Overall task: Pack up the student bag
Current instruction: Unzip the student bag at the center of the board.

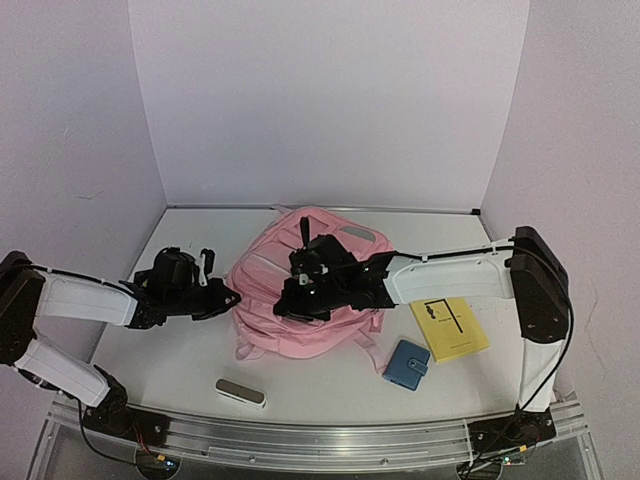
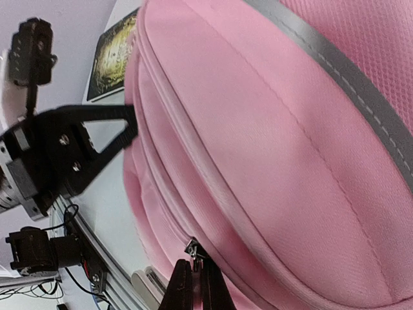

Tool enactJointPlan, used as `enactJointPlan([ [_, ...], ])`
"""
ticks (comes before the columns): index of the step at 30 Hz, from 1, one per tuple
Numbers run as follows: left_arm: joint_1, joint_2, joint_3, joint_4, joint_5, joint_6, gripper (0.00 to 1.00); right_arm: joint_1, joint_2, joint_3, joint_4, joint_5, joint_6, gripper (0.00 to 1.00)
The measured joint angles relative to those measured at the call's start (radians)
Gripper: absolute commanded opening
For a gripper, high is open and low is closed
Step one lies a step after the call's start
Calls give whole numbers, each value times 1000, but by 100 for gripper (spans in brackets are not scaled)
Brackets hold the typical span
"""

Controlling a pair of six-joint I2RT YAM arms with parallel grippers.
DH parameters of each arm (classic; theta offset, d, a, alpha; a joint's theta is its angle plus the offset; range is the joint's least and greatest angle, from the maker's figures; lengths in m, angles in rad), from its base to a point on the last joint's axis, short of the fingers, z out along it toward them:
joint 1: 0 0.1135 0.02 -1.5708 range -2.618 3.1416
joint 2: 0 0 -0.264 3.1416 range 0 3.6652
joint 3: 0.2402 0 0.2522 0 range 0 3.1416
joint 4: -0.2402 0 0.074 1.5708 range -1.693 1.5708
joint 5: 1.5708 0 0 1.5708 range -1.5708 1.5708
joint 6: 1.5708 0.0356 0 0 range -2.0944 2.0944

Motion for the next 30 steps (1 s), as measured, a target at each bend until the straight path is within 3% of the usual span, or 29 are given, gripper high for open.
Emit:
enactJointPlan([
  [16,-97,77,37,38,-3,21,3,-8,102,132,-1,1,37,0],
  [22,-120,31,38,-11,-53,22,27,-8,108,133,10,2,42,19],
  [30,-164,-306,23,-182,-64,82,46,-19,-6,66,93,28,21,35],
])
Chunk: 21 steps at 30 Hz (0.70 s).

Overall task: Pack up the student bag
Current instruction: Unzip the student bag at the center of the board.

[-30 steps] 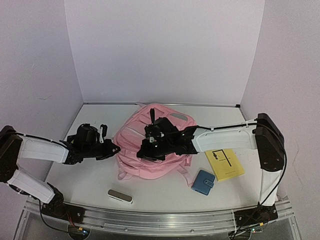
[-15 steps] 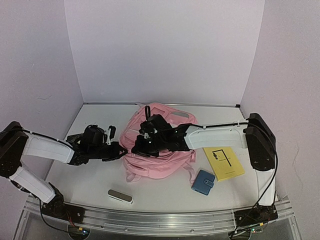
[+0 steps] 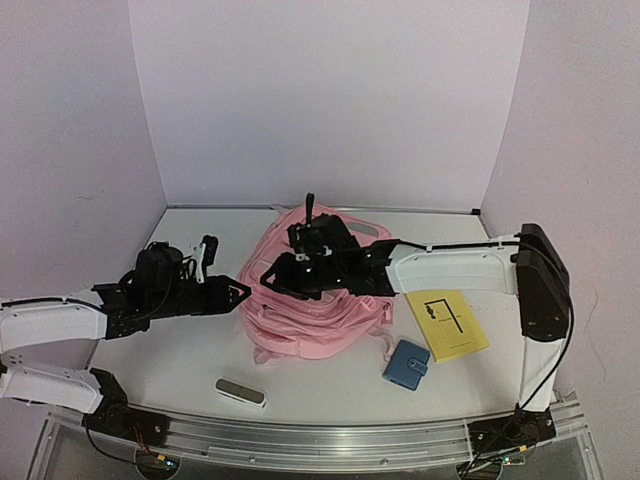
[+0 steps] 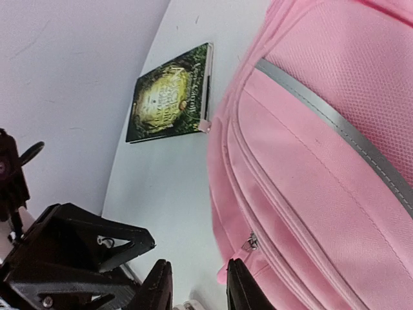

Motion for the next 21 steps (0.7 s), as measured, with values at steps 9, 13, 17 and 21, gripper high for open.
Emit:
enactJointPlan([
  [9,0,91,50,-101,95,90,50,-5,-210,-138,58,101,-10,41],
  [13,0,159,83,-100,139,111,50,-6,-240,-203,58,129,-10,41],
  [17,0,200,110,-100,164,125,50,-6,-240,-243,54,153,-11,41],
  [21,0,246,123,-100,170,134,50,-6,-240,-251,51,159,-12,41],
])
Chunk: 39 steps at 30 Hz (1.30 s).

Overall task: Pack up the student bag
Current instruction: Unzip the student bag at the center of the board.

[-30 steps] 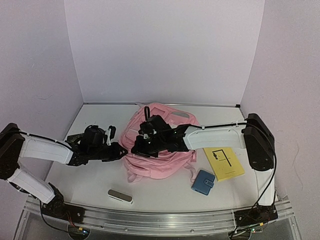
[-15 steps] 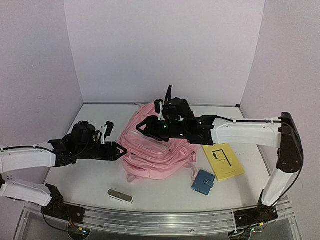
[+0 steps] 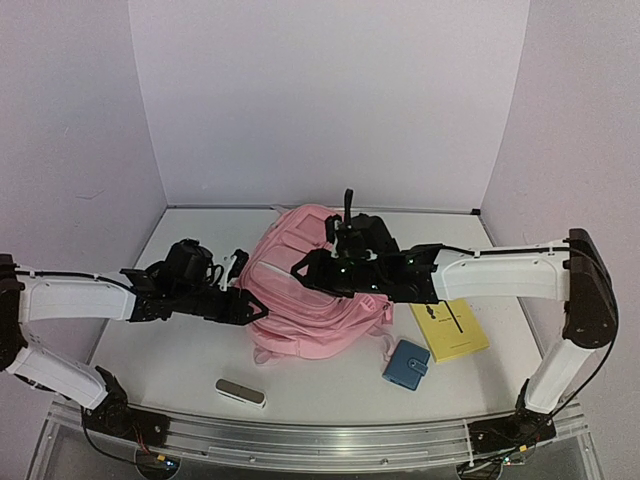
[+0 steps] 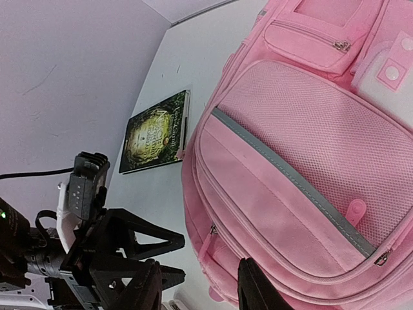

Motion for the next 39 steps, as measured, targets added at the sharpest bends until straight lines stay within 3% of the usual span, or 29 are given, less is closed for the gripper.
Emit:
enactJointPlan([
  [14,0,124,91,-8,-52,67,50,0,0,-3,1,0,-11,41],
  [26,-76,226,230,-204,-235,128,51,0,0,-29,1,0,-14,41],
  [32,-126,249,280,-292,-336,130,31,0,0,-37,2,4,-14,41],
  [39,-143,257,289,-318,-357,125,6,2,0,-54,2,24,-56,41],
])
